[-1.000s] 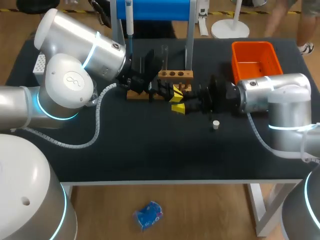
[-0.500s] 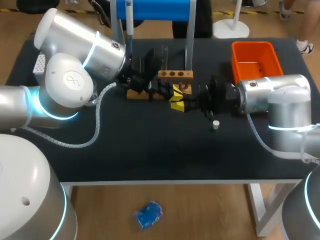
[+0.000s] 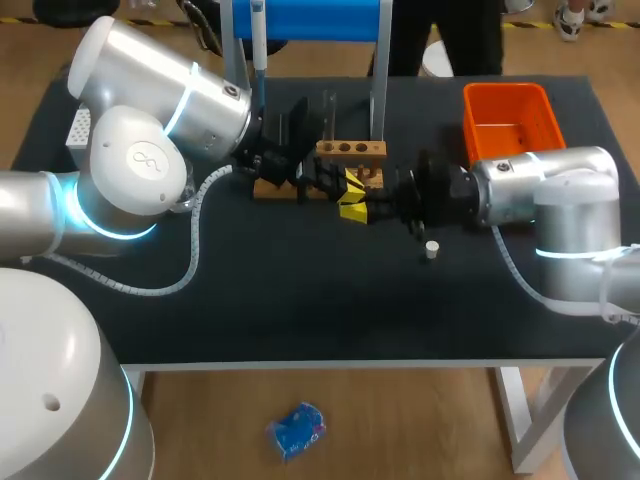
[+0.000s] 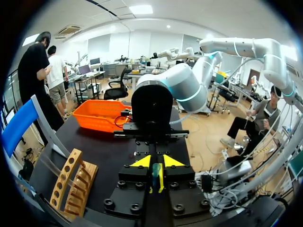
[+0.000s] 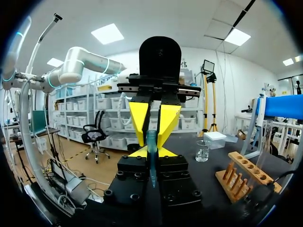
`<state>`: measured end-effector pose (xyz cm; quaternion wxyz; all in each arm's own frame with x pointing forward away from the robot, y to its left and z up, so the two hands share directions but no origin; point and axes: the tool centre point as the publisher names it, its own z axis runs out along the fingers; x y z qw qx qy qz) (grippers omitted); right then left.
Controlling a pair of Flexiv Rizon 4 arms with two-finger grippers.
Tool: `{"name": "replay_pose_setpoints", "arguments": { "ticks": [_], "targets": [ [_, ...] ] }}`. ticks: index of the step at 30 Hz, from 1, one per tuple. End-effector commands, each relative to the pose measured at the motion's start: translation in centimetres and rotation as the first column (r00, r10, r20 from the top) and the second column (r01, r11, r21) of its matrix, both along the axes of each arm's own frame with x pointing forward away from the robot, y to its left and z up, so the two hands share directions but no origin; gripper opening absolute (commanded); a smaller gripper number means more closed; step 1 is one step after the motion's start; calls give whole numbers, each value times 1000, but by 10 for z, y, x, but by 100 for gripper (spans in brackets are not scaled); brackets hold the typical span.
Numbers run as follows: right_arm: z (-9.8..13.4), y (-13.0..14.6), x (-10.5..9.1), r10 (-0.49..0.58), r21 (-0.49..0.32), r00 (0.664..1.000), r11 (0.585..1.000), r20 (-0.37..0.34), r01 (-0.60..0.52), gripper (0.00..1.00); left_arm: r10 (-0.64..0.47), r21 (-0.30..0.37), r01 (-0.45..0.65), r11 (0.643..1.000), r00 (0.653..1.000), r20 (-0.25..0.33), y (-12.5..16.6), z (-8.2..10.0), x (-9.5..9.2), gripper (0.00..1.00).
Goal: Invert the test tube, pick up the pipette, mount the tip to pipette, aspirate from beaker and dispense into the tube, eject the tip, return the pipette, and cap with the stopper.
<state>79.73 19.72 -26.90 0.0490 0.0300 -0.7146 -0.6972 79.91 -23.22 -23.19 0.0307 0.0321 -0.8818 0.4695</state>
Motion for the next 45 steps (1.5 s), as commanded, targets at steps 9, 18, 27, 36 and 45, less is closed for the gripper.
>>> {"name": "replay_pose_setpoints", "arguments": {
  "ticks": [9,18,27,36,45],
  "targets": [
    [-9,-6,-3,10,-1,1000,1000,19,-10,0,111,-63,-105,992,990,89,17,36,9,100],
    [-12,-24,-16,34,5,997,999,69,-35,0,261,-74,-255,964,961,89,42,50,36,100],
    [-15,-46,-27,38,15,996,999,79,-40,0,398,-107,-390,915,914,72,70,60,63,100],
    [-19,-75,-32,-5,-3,998,1000,64,5,0,506,-127,-497,858,861,51,91,60,87,100],
    [-17,-90,-32,-15,-28,996,999,92,18,0,576,-168,-567,806,817,8,98,60,97,100]
  ]
}}
